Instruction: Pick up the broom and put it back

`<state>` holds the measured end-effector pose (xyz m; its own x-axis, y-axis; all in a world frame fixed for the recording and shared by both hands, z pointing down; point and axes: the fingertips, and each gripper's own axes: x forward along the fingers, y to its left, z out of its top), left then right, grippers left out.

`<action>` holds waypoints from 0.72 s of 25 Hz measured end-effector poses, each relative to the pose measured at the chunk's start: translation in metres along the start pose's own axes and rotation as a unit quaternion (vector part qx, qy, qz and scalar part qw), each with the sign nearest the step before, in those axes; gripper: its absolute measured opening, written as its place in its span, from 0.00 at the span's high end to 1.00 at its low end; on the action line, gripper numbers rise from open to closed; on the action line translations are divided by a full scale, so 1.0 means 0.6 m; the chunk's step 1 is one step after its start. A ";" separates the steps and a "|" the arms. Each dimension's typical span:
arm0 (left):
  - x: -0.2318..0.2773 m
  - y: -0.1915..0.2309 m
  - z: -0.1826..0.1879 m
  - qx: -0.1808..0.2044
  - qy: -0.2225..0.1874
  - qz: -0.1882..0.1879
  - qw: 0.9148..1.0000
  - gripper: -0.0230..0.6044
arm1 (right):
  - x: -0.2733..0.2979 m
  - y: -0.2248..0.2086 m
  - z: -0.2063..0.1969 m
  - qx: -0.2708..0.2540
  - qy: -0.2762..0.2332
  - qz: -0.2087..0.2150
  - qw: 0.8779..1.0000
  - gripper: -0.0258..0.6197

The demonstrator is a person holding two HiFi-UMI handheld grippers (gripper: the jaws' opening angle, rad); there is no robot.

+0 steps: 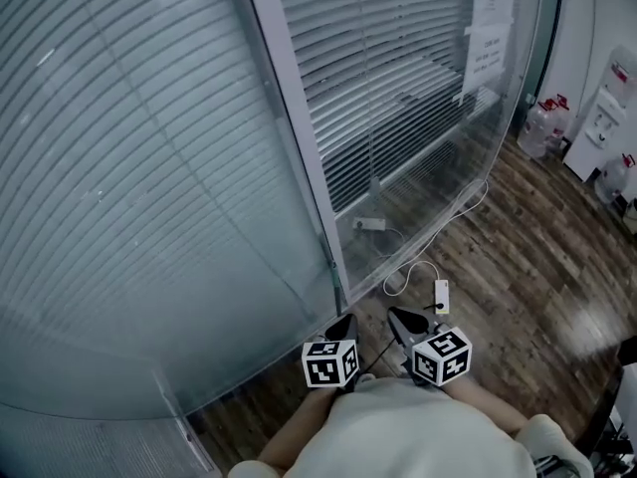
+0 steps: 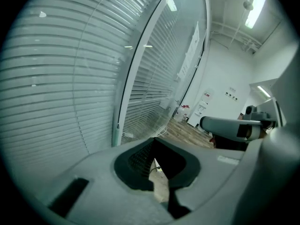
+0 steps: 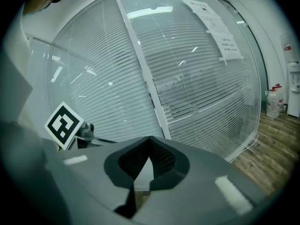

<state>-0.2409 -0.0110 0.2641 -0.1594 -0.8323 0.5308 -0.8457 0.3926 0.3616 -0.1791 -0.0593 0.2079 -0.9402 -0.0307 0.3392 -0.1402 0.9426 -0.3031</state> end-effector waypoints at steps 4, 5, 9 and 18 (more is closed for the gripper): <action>0.011 0.005 0.003 0.005 0.002 -0.004 1.000 0.96 | 0.017 0.013 -0.004 -0.020 0.010 0.016 1.000 0.95; 0.012 0.005 0.004 0.006 0.003 -0.005 1.000 0.96 | 0.019 0.014 -0.005 -0.021 0.012 0.019 1.000 0.95; 0.014 0.000 0.004 0.015 0.004 -0.010 1.000 0.96 | 0.022 0.013 -0.010 -0.016 0.017 0.019 1.000 0.95; 0.013 -0.008 0.007 0.022 0.004 -0.018 1.000 0.96 | 0.020 0.008 -0.014 -0.009 0.021 0.014 1.000 0.95</action>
<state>-0.2402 -0.0211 0.2632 -0.1248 -0.8423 0.5243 -0.8725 0.3448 0.3462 -0.1885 -0.0524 0.2179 -0.9300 0.0089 0.3675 -0.1083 0.9488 -0.2969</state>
